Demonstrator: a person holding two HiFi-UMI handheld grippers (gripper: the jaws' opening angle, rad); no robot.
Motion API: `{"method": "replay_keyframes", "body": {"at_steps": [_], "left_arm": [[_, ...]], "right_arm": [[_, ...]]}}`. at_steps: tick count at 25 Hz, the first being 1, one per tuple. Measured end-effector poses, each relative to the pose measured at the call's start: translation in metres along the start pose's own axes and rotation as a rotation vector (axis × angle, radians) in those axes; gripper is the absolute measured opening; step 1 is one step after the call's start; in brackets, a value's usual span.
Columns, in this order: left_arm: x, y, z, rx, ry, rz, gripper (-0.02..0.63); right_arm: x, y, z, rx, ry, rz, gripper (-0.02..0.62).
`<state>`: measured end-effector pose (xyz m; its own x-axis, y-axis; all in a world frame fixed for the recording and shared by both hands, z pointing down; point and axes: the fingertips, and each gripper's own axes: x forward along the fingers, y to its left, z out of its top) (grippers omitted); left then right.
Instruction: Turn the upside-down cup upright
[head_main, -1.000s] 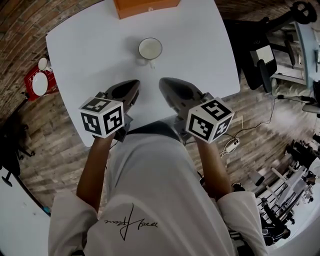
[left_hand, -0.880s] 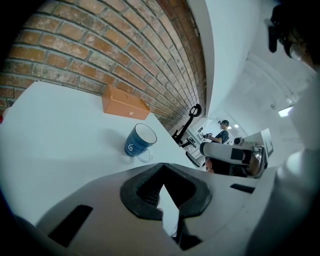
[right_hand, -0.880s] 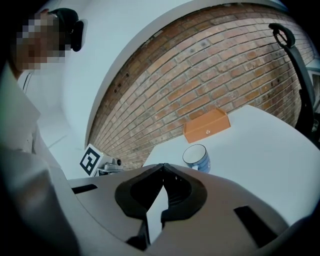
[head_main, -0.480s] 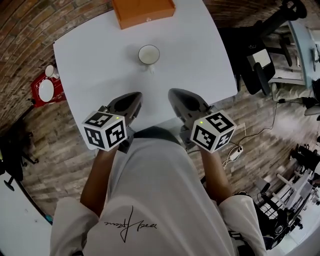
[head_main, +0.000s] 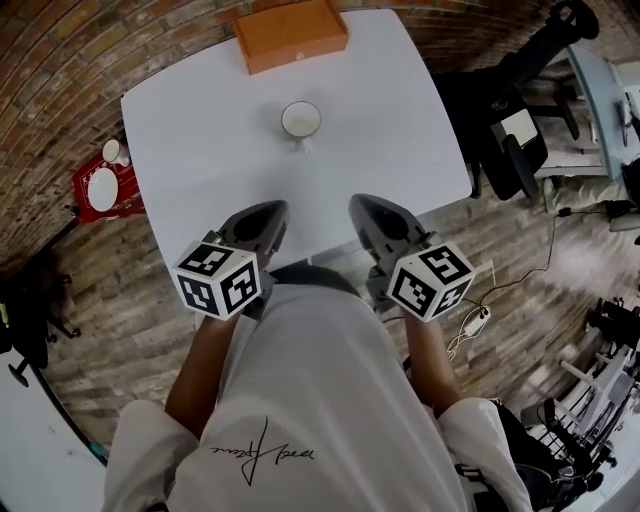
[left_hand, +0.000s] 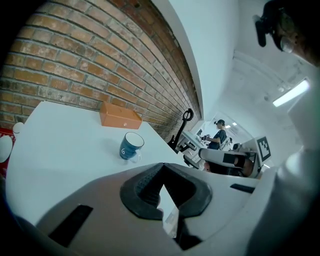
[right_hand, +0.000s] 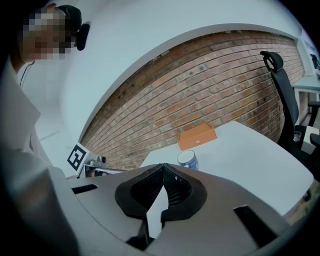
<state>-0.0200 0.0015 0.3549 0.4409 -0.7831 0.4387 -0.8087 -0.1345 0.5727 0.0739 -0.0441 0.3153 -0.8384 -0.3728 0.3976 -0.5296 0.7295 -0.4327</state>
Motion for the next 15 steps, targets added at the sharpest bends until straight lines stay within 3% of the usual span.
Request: {"method": "replay_keyframes", "body": {"at_steps": [15], "left_arm": [[-0.023,-0.026,0.010,0.047,-0.098,0.002,0.009]], "right_arm": [[-0.027,0.028,0.002,-0.099,-0.047,-0.017,0.020]]}}
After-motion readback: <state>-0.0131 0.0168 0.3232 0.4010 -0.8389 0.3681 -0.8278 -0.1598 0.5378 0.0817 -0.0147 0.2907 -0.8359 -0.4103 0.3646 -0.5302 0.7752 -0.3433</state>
